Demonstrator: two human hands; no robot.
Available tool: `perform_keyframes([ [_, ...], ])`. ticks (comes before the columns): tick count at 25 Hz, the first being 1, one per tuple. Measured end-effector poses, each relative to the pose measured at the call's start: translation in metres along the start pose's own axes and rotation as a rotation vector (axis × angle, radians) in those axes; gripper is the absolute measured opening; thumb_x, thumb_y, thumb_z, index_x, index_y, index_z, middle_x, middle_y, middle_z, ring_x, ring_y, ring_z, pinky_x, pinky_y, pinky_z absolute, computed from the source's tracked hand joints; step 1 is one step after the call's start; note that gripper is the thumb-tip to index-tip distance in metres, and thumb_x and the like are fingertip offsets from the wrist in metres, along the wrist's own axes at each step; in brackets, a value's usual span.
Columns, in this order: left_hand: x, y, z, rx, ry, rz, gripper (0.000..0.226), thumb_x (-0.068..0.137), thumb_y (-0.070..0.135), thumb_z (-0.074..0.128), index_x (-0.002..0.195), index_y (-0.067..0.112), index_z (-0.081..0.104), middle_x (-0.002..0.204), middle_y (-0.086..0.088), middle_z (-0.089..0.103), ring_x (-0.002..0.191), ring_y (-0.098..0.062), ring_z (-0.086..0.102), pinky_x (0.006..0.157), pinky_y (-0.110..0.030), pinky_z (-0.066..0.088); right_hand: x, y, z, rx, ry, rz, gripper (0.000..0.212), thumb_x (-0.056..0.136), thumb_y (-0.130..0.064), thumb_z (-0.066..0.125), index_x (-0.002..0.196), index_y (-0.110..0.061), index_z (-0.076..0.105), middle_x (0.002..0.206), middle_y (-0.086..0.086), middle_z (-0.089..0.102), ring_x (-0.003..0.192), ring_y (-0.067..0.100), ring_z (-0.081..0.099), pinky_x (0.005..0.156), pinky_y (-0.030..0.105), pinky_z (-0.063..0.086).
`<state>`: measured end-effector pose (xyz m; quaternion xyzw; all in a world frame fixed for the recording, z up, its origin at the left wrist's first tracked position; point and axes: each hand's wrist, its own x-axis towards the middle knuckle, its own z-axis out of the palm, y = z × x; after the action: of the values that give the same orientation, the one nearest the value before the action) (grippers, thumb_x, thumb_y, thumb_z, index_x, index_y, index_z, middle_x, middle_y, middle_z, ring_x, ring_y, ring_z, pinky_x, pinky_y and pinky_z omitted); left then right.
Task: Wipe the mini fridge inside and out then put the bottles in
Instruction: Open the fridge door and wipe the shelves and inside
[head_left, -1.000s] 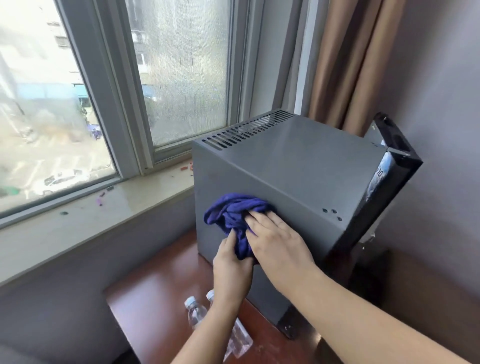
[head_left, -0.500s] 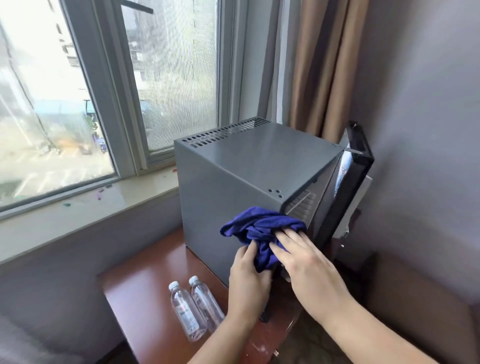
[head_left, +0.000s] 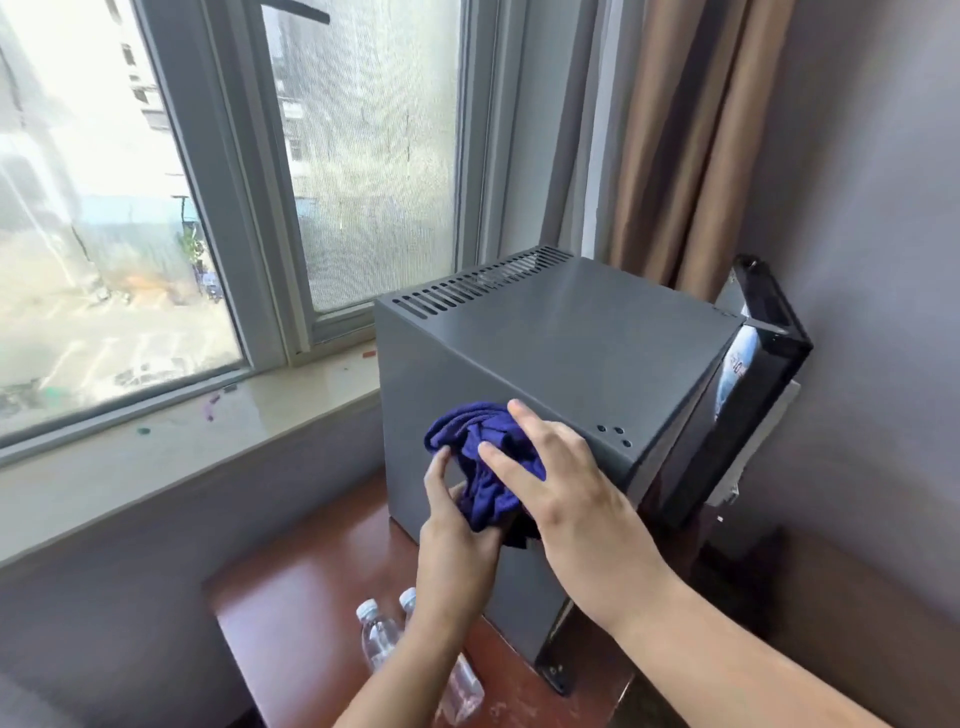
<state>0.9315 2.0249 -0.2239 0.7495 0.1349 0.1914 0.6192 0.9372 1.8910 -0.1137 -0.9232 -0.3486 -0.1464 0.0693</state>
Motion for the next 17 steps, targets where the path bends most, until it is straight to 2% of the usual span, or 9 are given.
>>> perform_keyframes([
  [2, 0.026, -0.007, -0.018, 0.005, -0.033, -0.026, 0.115, 0.082, 0.015, 0.075, 0.156, 0.054, -0.004, 0.1, 0.04, 0.066, 0.082, 0.006, 0.07, 0.068, -0.006, 0.049, 0.025, -0.009, 0.012, -0.051, -0.037, 0.018, 0.084, 0.084, 0.002, 0.068, 0.155, -0.028, 0.037, 0.166, 0.005, 0.024, 0.149, 0.023, 0.032, 0.098, 0.032, 0.054],
  [3, 0.038, -0.011, -0.026, 0.018, -0.059, -0.03, 0.118, 0.082, 0.017, 0.076, 0.156, 0.056, -0.008, 0.1, 0.042, 0.065, 0.082, 0.007, 0.069, 0.068, -0.005, 0.048, 0.036, -0.013, 0.019, -0.065, -0.052, 0.022, 0.083, 0.085, 0.001, 0.066, 0.156, -0.027, 0.035, 0.166, 0.006, 0.024, 0.15, 0.023, 0.03, 0.1, 0.032, 0.053],
  [4, 0.049, -0.015, -0.034, 0.036, -0.075, -0.029, 0.117, 0.081, 0.019, 0.076, 0.155, 0.058, -0.006, 0.099, 0.042, 0.066, 0.082, 0.007, 0.069, 0.069, -0.005, 0.048, 0.045, -0.018, 0.025, -0.077, -0.064, 0.022, 0.082, 0.085, 0.001, 0.066, 0.156, -0.025, 0.036, 0.165, 0.007, 0.026, 0.149, 0.024, 0.031, 0.099, 0.032, 0.053],
  [6, 0.072, -0.025, -0.049, 0.065, -0.073, -0.04, 0.104, 0.078, 0.021, 0.073, 0.15, 0.067, 0.014, 0.1, 0.039, 0.069, 0.085, 0.01, 0.068, 0.072, -0.006, 0.05, 0.067, -0.027, 0.037, -0.074, -0.097, 0.021, 0.08, 0.079, 0.002, 0.071, 0.152, -0.019, 0.045, 0.159, 0.009, 0.038, 0.145, 0.025, 0.04, 0.094, 0.031, 0.055],
  [8, 0.094, -0.034, -0.061, 0.069, -0.047, -0.069, 0.093, 0.078, 0.013, 0.072, 0.14, 0.069, 0.031, 0.104, 0.03, 0.072, 0.09, 0.011, 0.068, 0.076, -0.007, 0.052, 0.089, -0.033, 0.047, -0.06, -0.093, 0.016, 0.078, 0.074, 0.003, 0.075, 0.146, -0.016, 0.053, 0.154, 0.01, 0.047, 0.141, 0.025, 0.047, 0.089, 0.03, 0.057],
  [11, 0.125, -0.047, -0.081, 0.078, -0.02, -0.091, 0.09, 0.078, 0.003, 0.07, 0.139, 0.061, 0.04, 0.096, 0.035, 0.07, 0.089, 0.016, 0.066, 0.075, -0.002, 0.049, 0.123, -0.042, 0.067, -0.027, -0.115, -0.035, 0.074, 0.084, -0.001, 0.065, 0.153, -0.015, 0.043, 0.162, 0.01, 0.034, 0.149, 0.026, 0.033, 0.1, 0.034, 0.053],
  [13, 0.143, -0.055, -0.091, 0.085, -0.015, -0.109, 0.085, 0.079, 0.003, 0.07, 0.143, 0.053, 0.042, 0.09, 0.041, 0.068, 0.085, 0.02, 0.063, 0.07, 0.001, 0.045, 0.142, -0.047, 0.081, -0.001, -0.126, -0.065, 0.073, 0.089, -0.002, 0.057, 0.157, -0.015, 0.033, 0.166, 0.01, 0.023, 0.154, 0.026, 0.021, 0.108, 0.036, 0.046],
  [15, 0.155, -0.063, -0.098, 0.082, -0.011, -0.121, 0.081, 0.08, 0.005, 0.07, 0.141, 0.051, 0.043, 0.093, 0.047, 0.064, 0.086, 0.021, 0.063, 0.069, 0.0, 0.045, 0.157, -0.052, 0.091, 0.016, -0.143, -0.071, 0.073, 0.091, -0.001, 0.056, 0.158, -0.014, 0.031, 0.167, 0.009, 0.021, 0.154, 0.026, 0.018, 0.112, 0.037, 0.042],
  [17, 0.162, -0.069, -0.1, 0.072, -0.015, -0.15, 0.079, 0.08, 0.008, 0.069, 0.141, 0.05, 0.045, 0.101, 0.033, 0.071, 0.091, 0.011, 0.067, 0.073, -0.006, 0.049, 0.166, -0.056, 0.099, 0.018, -0.159, -0.071, 0.07, 0.092, 0.0, 0.054, 0.157, -0.014, 0.032, 0.166, 0.008, 0.023, 0.154, 0.025, 0.019, 0.112, 0.036, 0.041],
])
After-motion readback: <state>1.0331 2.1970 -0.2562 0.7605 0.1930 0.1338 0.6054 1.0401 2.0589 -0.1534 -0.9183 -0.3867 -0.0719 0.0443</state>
